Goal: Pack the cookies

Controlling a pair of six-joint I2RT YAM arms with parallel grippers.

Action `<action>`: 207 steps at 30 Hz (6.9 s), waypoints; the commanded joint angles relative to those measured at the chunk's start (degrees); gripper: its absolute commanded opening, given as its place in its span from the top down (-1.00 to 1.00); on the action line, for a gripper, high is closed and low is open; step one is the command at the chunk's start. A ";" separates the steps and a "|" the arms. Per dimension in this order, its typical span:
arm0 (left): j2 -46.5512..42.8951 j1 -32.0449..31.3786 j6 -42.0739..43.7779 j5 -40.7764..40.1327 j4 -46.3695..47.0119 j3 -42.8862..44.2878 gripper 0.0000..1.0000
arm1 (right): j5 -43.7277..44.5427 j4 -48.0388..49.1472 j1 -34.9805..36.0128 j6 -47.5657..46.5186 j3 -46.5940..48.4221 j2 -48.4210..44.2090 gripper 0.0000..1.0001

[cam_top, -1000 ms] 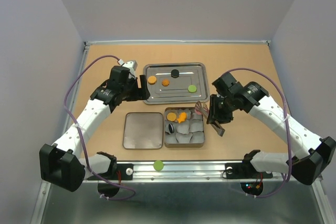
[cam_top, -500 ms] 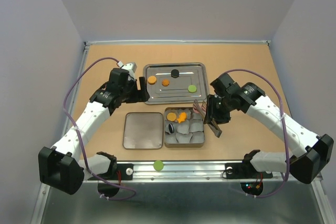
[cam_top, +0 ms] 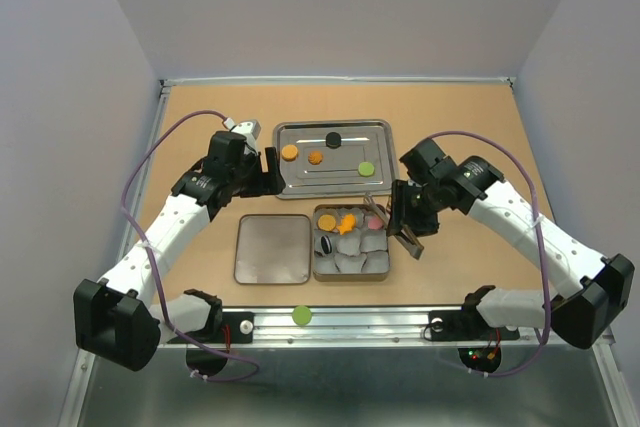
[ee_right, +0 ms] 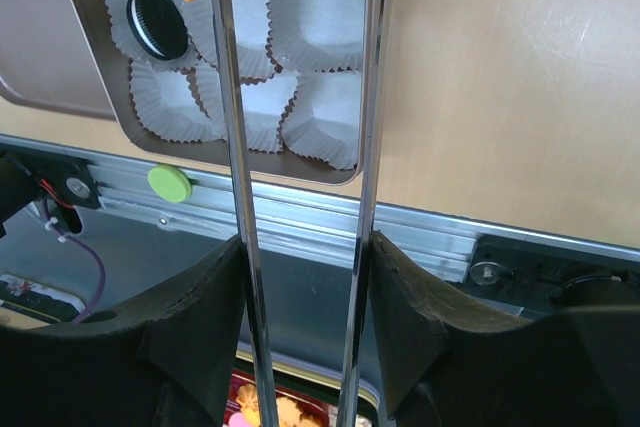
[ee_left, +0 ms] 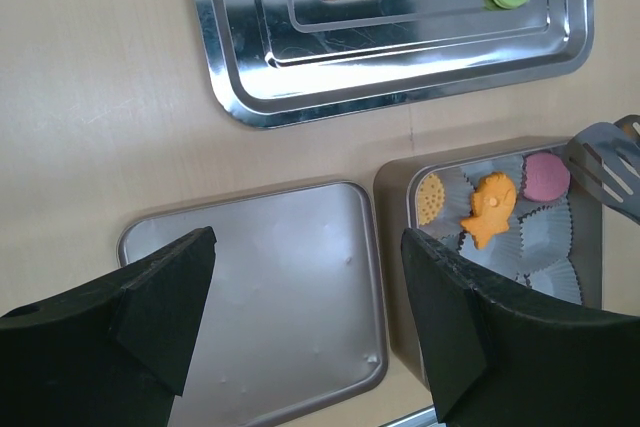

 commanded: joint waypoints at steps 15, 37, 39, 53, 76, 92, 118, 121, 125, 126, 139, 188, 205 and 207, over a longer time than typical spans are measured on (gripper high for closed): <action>-2.43 -0.12 2.17 -4.54 -0.86 0.67 -0.72 | 9.61 -1.63 0.49 -5.35 24.12 14.74 -0.09; -9.55 -0.04 3.41 -13.94 -4.82 2.08 -0.79 | 18.23 -4.54 -2.67 -11.24 36.35 35.06 -0.10; -9.55 -0.04 3.41 -14.30 -4.38 1.99 -0.79 | 18.58 -4.80 -3.02 -11.86 35.91 35.06 -0.10; -8.23 0.05 2.70 -15.17 -2.88 1.55 -0.79 | 16.83 -4.63 -4.08 -14.59 37.49 39.54 -0.09; -6.56 0.05 2.88 -13.95 -2.44 2.60 -0.79 | 14.11 -6.21 -4.69 -14.50 42.21 37.87 0.20; -3.05 0.05 0.07 -7.97 -0.77 4.80 -0.77 | -10.24 -4.89 -4.52 -14.23 31.62 18.20 0.27; -3.57 0.05 -3.71 -4.80 -0.16 2.96 -0.74 | -17.55 -7.53 5.06 -13.18 2.25 -0.89 0.30; -4.54 -0.04 -3.98 -4.89 -0.42 2.60 -0.74 | -15.00 -6.65 5.15 -13.01 2.07 0.08 0.30; -5.59 -0.04 -4.24 -5.24 -1.12 2.25 -0.74 | -12.00 -4.10 5.06 -11.60 2.68 1.57 0.31; -5.77 0.05 -4.24 -5.24 -1.30 2.16 -0.74 | -11.74 -3.84 5.06 -11.34 3.03 1.92 0.31; -7.44 0.05 -3.89 -6.03 -1.92 1.29 -0.74 | -9.46 -0.94 5.06 -10.19 5.49 6.32 0.31; -6.12 0.05 -1.16 -5.59 0.90 -0.39 -0.74 | -5.15 -5.24 5.06 -6.94 27.19 11.76 -0.08; -8.40 -0.04 -0.81 -7.00 -0.69 -0.03 -0.74 | 11.29 -5.51 5.06 -10.81 54.96 43.29 -0.07; -9.02 0.05 -0.90 -7.09 -0.86 -0.38 -0.74 | 11.38 -5.51 5.06 -11.07 56.64 45.68 -0.07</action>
